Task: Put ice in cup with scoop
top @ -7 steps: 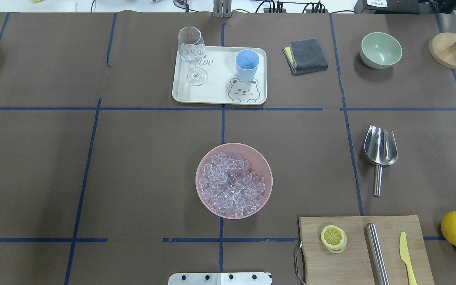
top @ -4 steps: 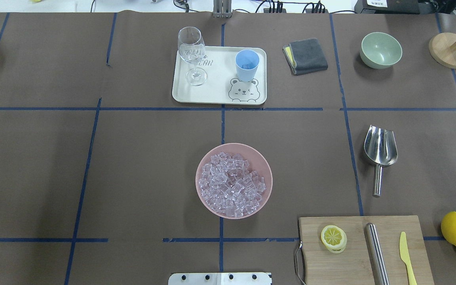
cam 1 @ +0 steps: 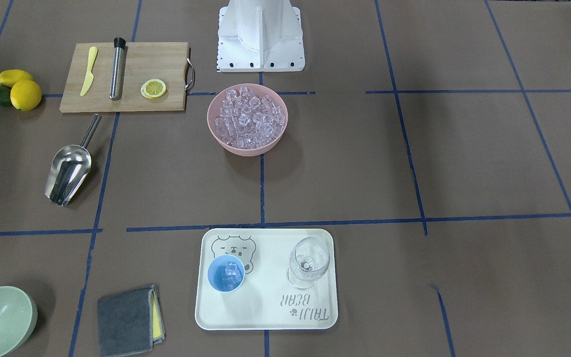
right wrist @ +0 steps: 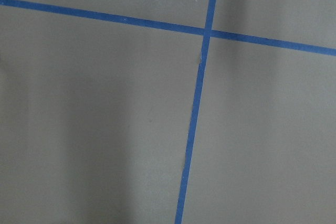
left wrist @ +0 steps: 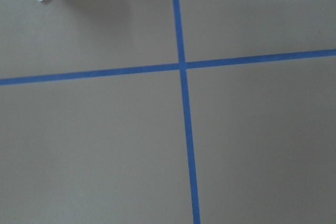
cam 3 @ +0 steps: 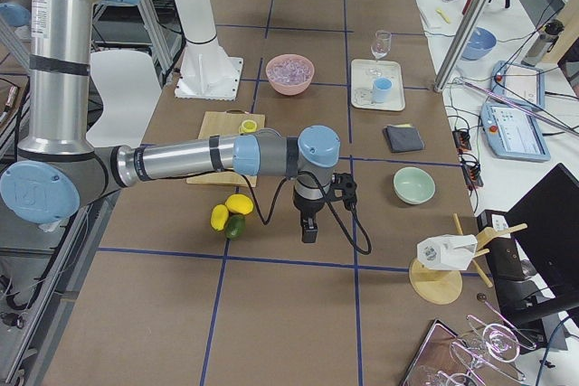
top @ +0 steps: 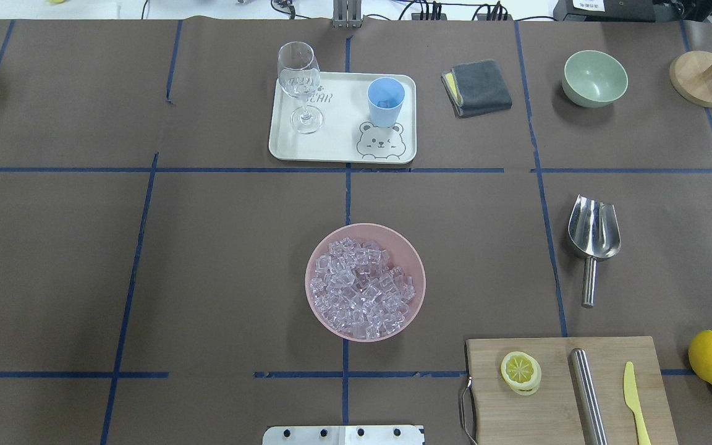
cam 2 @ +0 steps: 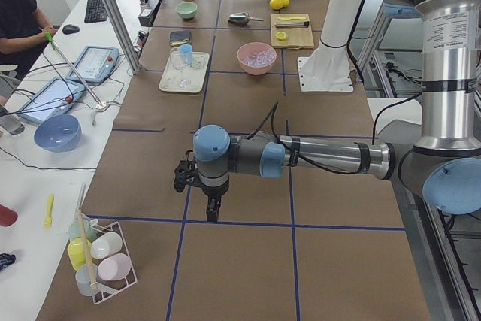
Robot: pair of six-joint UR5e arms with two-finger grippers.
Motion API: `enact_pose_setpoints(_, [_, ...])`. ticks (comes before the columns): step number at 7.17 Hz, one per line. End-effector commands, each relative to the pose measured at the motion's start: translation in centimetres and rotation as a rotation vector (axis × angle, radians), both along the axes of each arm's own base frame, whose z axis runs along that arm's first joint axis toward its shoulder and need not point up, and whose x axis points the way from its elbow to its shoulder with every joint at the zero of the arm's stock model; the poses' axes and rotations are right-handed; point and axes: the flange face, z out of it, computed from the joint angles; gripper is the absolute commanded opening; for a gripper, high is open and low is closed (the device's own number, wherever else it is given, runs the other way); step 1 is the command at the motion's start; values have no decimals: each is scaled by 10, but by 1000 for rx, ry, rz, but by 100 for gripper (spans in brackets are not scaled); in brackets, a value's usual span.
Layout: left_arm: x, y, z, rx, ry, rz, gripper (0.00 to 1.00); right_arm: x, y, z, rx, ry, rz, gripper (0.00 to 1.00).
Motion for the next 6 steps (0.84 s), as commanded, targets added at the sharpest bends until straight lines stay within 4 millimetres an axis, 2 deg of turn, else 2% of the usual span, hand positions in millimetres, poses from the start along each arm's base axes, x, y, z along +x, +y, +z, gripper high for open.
enact_pose_setpoints(1, [-1, -1, -6, -20, -7, -1, 100, -1, 1, 10, -25, -3, 4, 100])
enact_pose_setpoints(4, [-1, -2, -14, 10, -9, 10, 100, -2, -6, 31, 4, -5, 10, 100])
enact_pose_setpoints(6, [-1, -5, -6, 44, -10, 70, 100, -3, -12, 28, -30, -10, 67, 100])
